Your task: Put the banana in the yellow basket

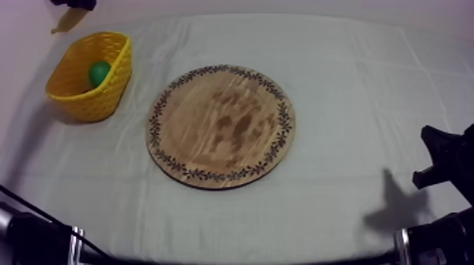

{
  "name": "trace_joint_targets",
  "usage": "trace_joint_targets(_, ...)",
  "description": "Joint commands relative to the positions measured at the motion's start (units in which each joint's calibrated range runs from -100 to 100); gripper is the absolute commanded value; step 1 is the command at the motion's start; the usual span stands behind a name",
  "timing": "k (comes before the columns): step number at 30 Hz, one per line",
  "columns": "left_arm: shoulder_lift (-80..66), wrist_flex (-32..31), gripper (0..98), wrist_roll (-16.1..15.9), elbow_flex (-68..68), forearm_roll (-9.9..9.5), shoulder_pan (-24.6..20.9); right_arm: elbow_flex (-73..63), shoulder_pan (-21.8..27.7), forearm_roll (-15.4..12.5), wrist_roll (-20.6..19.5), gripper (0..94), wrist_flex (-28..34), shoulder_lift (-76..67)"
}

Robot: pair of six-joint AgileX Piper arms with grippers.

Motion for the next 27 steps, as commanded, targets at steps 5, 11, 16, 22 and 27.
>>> trace_joint_targets(5, 3.7, -2.4, 35.4, 2.6, 2.8, -0.97, -1.5, 0.0, 0.0, 0.0, 0.0, 0.3, 0.0, 0.0)
trace_joint_targets(11, 7.2, -5.7, 35.0, 4.7, 5.6, -1.55, -2.7, 0.0, 0.0, 0.0, 0.0, 0.3, 0.0, 0.0)
trace_joint_targets(16, 9.3, -7.0, 34.3, 5.3, 7.6, -1.8, -3.3, 0.0, 0.0, 0.0, 0.0, 0.3, 0.0, 0.0)
trace_joint_targets(22, 10.9, -8.8, 33.4, 5.4, 8.5, -2.22, -3.8, 0.0, 0.0, 0.0, 0.0, 0.3, 0.0, 0.0)
trace_joint_targets(27, 11.8, -9.3, 33.3, 5.4, 8.5, -2.38, -3.9, 0.0, 0.0, 0.0, 0.0, 0.3, 0.0, 0.0)
